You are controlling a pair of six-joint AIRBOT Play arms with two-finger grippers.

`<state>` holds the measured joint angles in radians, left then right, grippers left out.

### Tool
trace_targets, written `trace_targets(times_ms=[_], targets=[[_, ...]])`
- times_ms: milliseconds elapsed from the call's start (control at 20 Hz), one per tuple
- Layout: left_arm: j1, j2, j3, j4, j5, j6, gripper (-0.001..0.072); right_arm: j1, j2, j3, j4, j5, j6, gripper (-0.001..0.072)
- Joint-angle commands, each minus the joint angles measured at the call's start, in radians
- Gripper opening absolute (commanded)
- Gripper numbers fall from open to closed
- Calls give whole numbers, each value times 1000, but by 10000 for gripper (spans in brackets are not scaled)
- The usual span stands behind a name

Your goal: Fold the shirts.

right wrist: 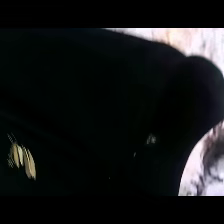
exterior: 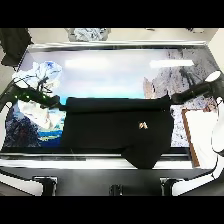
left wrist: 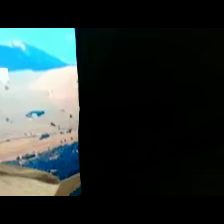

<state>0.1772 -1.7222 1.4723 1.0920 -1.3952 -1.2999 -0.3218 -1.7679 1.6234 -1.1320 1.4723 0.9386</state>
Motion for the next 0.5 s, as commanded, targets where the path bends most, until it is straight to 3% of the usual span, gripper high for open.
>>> trace_targets(times_ms=[0, 250, 300, 350, 400, 450], targets=[[-1, -12, -56, 26, -119, 0, 25, 1, 1, -75, -80, 65, 53, 40], [2, -29, -68, 26, -146, -21, 25, 1, 1, -169, -72, 40, 65, 41], [3, -29, -67, 27, -146, -20, 35, 1, 2, -169, -71, 25, 73, 91], [8, -28, -58, 27, -148, -16, 207, 0, 7, -164, -54, 14, 79, 296], [17, -28, -36, 27, -167, -17, 477, 0, 20, -148, -37, 16, 62, 489], [31, -24, -2, 27, -196, -26, 551, 0, 38, -127, -31, 24, 43, 546]])
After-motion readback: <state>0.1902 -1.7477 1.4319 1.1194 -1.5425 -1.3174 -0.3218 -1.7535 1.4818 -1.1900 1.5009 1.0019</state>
